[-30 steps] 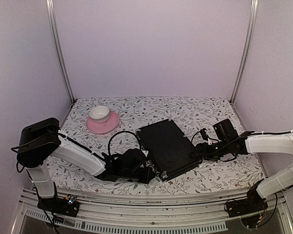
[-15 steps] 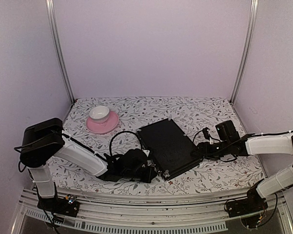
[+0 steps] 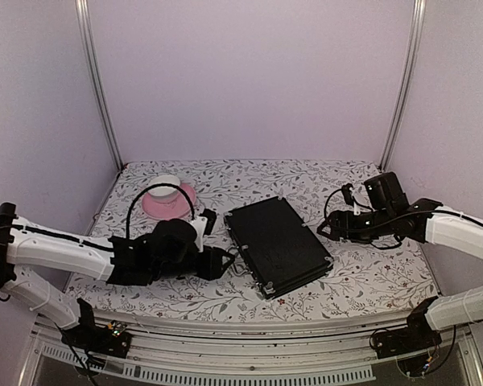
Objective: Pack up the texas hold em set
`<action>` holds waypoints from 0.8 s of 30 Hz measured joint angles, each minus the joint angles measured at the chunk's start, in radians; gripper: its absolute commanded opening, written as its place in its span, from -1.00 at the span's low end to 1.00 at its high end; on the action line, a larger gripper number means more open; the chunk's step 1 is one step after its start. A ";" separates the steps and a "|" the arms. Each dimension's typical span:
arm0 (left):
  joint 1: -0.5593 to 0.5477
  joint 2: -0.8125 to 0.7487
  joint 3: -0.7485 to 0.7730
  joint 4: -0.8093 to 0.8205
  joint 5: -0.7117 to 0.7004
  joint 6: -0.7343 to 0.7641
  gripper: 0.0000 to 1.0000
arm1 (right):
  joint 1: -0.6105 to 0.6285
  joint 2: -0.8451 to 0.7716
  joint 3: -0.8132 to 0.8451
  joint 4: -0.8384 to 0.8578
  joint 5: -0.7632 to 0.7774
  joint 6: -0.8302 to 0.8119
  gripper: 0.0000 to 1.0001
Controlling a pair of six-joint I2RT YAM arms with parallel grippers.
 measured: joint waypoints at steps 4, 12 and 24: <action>0.126 -0.051 0.085 -0.045 0.063 0.099 0.52 | 0.000 0.000 0.135 -0.047 0.067 -0.038 0.98; 0.500 0.034 0.181 -0.024 0.252 0.247 0.60 | -0.080 0.129 0.259 0.051 0.045 -0.105 0.98; 1.301 -0.070 -0.140 0.205 0.428 0.270 0.67 | -0.650 0.060 -0.075 0.407 0.026 -0.166 0.98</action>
